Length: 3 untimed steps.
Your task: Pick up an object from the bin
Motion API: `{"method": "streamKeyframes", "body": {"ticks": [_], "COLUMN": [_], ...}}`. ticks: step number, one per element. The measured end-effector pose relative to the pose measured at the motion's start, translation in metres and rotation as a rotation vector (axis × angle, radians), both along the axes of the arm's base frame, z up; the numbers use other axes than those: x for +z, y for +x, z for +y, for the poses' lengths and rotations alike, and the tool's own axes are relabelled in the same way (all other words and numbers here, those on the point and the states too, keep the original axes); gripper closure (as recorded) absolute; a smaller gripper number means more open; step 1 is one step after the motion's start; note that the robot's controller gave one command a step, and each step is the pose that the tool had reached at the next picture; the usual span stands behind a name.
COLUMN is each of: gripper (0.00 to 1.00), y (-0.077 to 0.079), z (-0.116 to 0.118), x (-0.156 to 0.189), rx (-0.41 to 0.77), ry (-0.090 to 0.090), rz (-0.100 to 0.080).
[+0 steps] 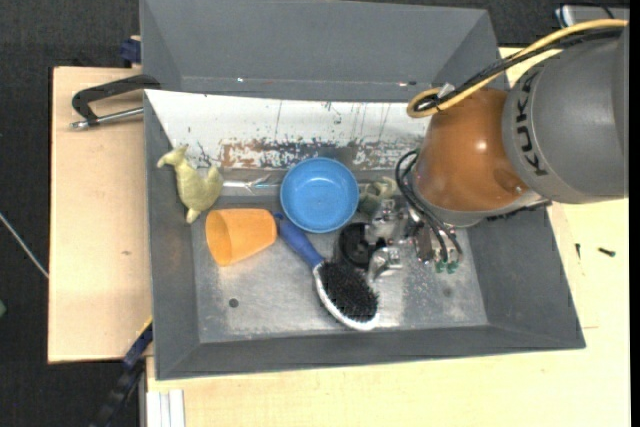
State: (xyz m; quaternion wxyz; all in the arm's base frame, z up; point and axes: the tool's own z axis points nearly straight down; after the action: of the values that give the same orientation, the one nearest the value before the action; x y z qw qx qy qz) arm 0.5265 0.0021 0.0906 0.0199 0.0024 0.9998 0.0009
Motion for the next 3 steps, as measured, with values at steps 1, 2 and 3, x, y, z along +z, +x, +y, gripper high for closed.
{"method": "streamKeyframes", "body": {"ticks": [1, 2, 3], "gripper": [1.00, 0.00, 0.00], "y": [-0.003, -0.005, 0.013], "z": [0.034, 0.034, 0.110], "x": [0.178, 0.174, 0.064], "rx": [0.268, 0.267, 0.289], "ry": [-0.007, -0.006, -0.003], "rz": [0.025, 0.033, 0.044]}}
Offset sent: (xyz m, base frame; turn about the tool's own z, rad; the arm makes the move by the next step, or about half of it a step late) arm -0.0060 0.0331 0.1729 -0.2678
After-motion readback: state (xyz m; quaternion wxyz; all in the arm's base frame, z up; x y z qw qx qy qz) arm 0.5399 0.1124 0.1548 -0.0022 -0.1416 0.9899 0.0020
